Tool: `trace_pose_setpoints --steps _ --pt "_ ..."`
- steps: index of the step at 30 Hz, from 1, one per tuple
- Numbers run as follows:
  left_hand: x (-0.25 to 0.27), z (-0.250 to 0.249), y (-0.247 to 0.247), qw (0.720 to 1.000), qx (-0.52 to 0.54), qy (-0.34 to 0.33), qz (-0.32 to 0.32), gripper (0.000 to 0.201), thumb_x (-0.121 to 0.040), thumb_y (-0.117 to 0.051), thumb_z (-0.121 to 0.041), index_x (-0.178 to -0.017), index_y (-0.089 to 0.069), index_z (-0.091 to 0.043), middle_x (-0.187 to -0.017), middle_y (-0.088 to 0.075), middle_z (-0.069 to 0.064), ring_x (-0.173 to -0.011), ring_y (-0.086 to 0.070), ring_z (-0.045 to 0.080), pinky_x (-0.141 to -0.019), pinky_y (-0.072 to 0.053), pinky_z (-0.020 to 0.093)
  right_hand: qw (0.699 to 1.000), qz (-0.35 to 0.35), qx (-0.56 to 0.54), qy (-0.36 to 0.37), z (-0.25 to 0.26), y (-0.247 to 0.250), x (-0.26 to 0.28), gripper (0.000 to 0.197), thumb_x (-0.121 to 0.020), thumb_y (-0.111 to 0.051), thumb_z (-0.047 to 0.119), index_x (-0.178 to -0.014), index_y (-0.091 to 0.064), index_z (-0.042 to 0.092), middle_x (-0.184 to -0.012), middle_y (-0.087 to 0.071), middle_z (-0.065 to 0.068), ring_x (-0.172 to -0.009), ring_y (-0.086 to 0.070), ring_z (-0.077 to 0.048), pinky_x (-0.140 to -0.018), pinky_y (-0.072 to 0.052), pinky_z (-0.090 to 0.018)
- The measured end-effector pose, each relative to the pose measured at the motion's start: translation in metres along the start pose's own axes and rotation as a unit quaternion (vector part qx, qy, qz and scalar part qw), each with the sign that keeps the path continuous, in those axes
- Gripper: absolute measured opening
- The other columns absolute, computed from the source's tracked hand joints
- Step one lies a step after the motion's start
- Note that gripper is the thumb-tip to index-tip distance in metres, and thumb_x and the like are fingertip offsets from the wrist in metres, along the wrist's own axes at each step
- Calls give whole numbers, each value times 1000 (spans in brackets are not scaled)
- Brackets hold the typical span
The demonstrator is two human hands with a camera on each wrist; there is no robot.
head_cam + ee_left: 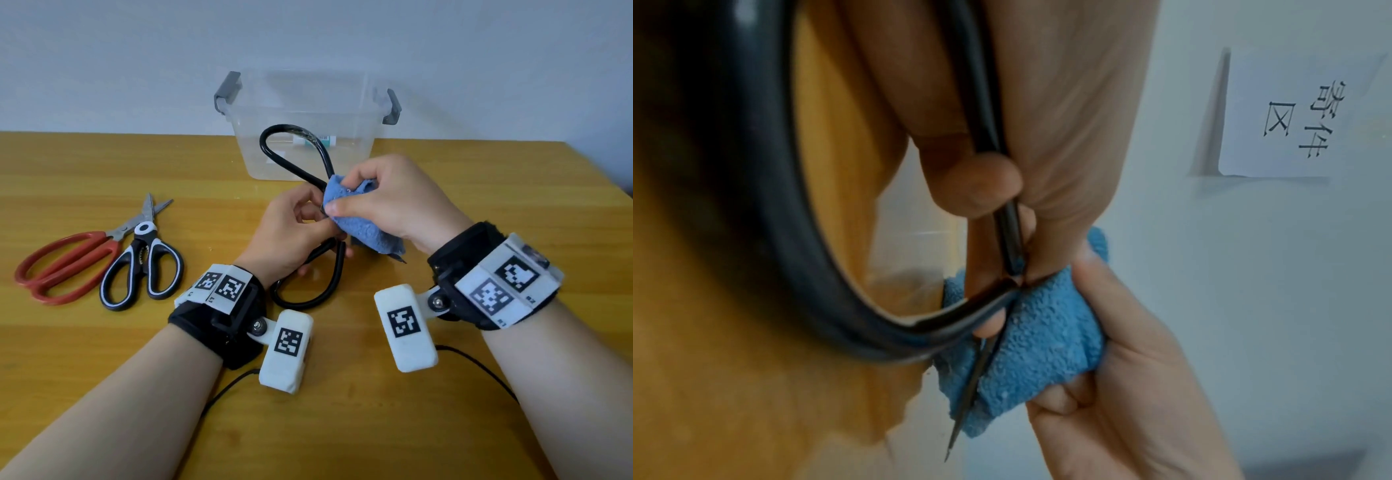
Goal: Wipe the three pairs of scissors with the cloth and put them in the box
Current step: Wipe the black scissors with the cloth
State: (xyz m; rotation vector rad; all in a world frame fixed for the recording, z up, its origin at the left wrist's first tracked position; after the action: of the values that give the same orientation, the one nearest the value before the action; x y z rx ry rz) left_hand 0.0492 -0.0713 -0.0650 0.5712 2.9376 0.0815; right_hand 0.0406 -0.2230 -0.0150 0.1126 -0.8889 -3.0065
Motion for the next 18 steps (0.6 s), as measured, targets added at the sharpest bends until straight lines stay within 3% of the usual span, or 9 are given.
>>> trace_pose_setpoints --steps 4,7,8,10,12,13,16,18 --pt "2 0 0 1000 13 4 -5 23 -97 -68 -4 -100 -45 -7 -79 -71 17 -69 -77 38 -31 -32 19 993 -109 48 21 -13 11 -9 24 -81 -82 30 -76 -61 21 -77 -54 10 -67 -52 -7 -61 -41 -26" --pt "2 0 0 1000 23 10 -6 22 -97 -67 -5 -101 -46 -7 -79 -71 17 -69 -77 37 -31 -32 19 982 -185 18 29 -20 27 -12 24 -84 -79 29 -82 -60 14 -80 -55 4 -73 -52 -13 -69 -45 -31" --pt "1 0 1 1000 23 13 -9 21 -98 -67 -5 -100 -46 -7 -77 -71 15 -69 -77 36 -31 -31 19 984 -176 2 31 -19 27 -12 23 -83 -80 29 -81 -61 17 -81 -57 5 -74 -54 -11 -71 -46 -30" --pt "1 0 1 1000 21 12 -15 21 -98 -66 -5 -97 -46 -8 -74 -72 11 -66 -77 33 -31 -31 19 996 -83 -22 17 -12 18 -8 22 -80 -85 30 -79 -64 23 -81 -62 11 -72 -60 -6 -68 -48 -26" --pt "2 -1 2 1000 18 5 -13 20 -98 -66 -4 -95 -47 -7 -74 -72 12 -60 -75 28 -29 -32 19 999 16 -41 -5 -9 5 -4 20 -78 -87 27 -79 -68 20 -83 -70 4 -69 -71 -13 -64 -56 -31" --pt "2 -1 2 1000 18 4 -12 19 -98 -65 -3 -96 -46 -7 -75 -72 13 -58 -75 27 -29 -32 19 999 15 -36 -3 -11 3 -4 20 -77 -88 26 -78 -69 20 -84 -71 2 -70 -72 -15 -65 -57 -32" --pt "2 1 3 999 31 13 -12 19 -99 -64 -4 -96 -45 -7 -75 -72 12 -62 -76 32 -31 -31 18 993 -114 35 21 -24 16 -11 22 -80 -84 29 -77 -65 19 -76 -57 11 -68 -54 -6 -65 -44 -26" --pt "1 1 4 999 43 14 -14 19 -100 -64 -6 -94 -45 -8 -75 -71 13 -64 -76 34 -32 -30 18 977 -196 69 35 -30 31 -14 24 -83 -80 28 -80 -62 13 -74 -53 8 -68 -48 -9 -65 -40 -28"
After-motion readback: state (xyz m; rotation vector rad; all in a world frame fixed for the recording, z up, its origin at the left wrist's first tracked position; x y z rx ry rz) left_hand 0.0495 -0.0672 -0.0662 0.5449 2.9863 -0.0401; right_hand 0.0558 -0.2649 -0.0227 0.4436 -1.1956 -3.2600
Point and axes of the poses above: each hand's wrist, its own x-axis away from the middle knuckle, its own y-axis out of the back of the hand, z = x × y, the point moved 3 cm from there along -x, towards the middle knuckle
